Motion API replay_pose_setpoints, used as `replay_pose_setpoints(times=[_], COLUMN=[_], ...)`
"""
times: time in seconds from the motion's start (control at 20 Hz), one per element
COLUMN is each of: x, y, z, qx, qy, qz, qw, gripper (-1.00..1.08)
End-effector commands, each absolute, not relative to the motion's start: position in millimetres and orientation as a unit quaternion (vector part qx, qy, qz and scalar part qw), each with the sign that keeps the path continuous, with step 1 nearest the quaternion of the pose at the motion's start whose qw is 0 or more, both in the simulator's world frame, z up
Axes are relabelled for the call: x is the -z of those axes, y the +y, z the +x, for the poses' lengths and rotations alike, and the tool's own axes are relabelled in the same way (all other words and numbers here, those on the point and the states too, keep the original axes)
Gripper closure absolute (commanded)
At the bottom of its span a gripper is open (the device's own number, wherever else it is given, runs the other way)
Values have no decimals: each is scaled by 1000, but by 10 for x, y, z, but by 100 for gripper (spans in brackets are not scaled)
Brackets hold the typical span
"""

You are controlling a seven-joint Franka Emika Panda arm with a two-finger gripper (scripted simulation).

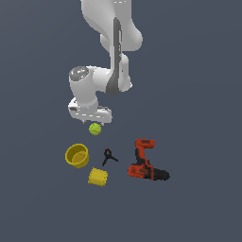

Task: Pick up a designated object from a clutter of objects.

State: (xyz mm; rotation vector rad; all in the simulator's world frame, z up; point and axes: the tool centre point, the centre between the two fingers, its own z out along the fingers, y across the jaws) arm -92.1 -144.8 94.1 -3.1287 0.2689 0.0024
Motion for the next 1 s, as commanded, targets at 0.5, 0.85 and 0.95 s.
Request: replay_pose_setpoints(times=[0.5, 0.85, 0.95], x=[-755, -478, -439], y=[-1461, -1463, -1463], z=[-946, -953, -953], qx=[0, 0, 0], qy=[86, 87, 87], qz=[-996, -996, -996], qw=[0, 0, 0], gripper=[-92, -92, -92])
